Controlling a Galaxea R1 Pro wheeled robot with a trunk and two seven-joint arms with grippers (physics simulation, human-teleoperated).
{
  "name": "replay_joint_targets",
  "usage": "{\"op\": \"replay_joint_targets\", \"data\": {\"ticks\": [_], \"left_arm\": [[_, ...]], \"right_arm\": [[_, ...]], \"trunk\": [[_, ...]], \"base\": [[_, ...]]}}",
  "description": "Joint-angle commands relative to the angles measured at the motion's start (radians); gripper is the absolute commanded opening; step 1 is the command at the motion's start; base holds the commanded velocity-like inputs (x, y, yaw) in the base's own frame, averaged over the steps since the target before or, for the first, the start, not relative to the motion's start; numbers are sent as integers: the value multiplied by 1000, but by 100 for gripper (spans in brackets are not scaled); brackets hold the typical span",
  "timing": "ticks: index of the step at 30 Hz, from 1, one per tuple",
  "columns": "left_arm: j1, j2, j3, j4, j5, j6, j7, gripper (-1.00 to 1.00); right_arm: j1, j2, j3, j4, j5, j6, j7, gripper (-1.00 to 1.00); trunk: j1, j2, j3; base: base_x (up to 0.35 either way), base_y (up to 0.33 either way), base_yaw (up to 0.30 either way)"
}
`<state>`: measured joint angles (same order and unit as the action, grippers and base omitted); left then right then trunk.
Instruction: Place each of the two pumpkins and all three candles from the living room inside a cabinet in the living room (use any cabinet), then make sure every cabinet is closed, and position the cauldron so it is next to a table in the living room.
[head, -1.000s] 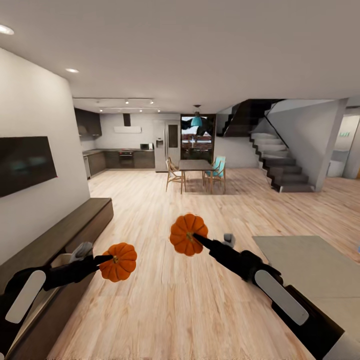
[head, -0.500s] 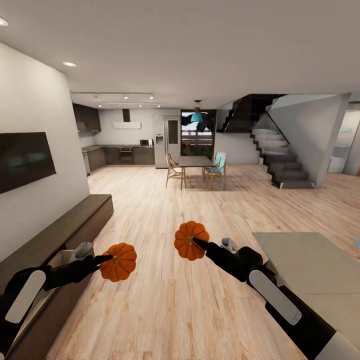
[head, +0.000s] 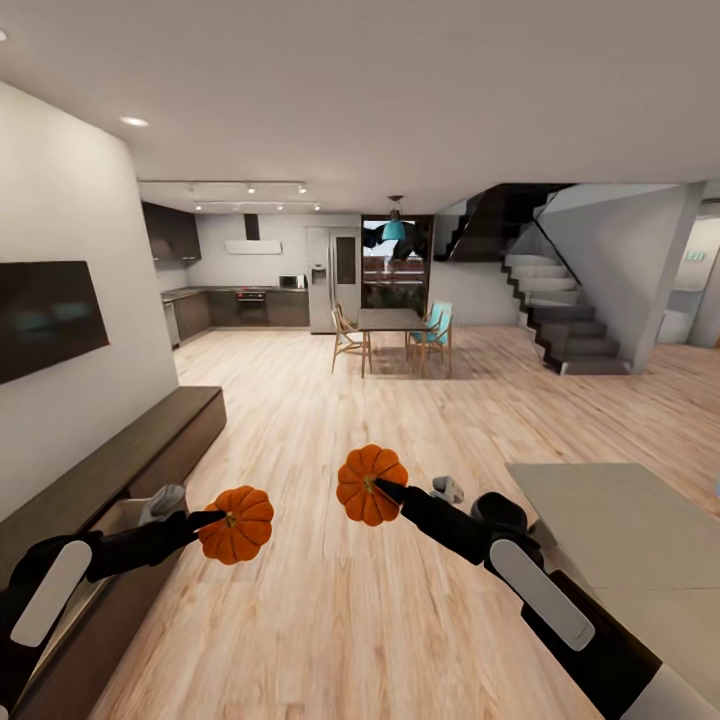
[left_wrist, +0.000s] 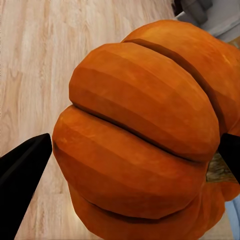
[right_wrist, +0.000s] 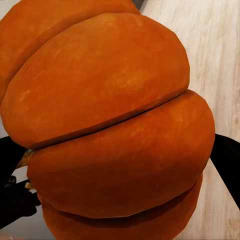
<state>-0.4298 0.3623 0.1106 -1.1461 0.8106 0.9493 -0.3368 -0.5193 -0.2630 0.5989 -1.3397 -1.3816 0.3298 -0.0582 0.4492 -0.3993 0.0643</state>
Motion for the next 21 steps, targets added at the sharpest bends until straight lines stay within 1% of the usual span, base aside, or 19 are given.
{"op": "replay_joint_targets", "data": {"ticks": [1, 7, 9, 13, 21], "left_arm": [[0, 0, 2, 0, -3, 5, -7, -100], [-1, 0, 1, 0, -4, 5, -5, -100], [0, 0, 1, 0, -4, 5, -5, -100], [-1, 0, 1, 0, -4, 5, -5, -100], [-1, -1, 1, 0, -4, 5, -5, -100]], "right_arm": [[-1, -1, 2, -1, -10, 0, -5, -100], [-1, 0, 1, -1, -10, 0, -8, -100], [-1, 0, 2, -1, -10, 0, -9, -100], [-1, 1, 2, 0, -10, 0, -9, -100], [-1, 1, 2, 1, -10, 0, -9, -100]], "trunk": [[1, -1, 0], [1, -1, 0], [1, -1, 0], [1, -1, 0], [1, -1, -3]], "base": [[281, 0, 0], [316, -2, 1], [328, -50, 94], [329, -95, 224], [328, -137, 276]]}}
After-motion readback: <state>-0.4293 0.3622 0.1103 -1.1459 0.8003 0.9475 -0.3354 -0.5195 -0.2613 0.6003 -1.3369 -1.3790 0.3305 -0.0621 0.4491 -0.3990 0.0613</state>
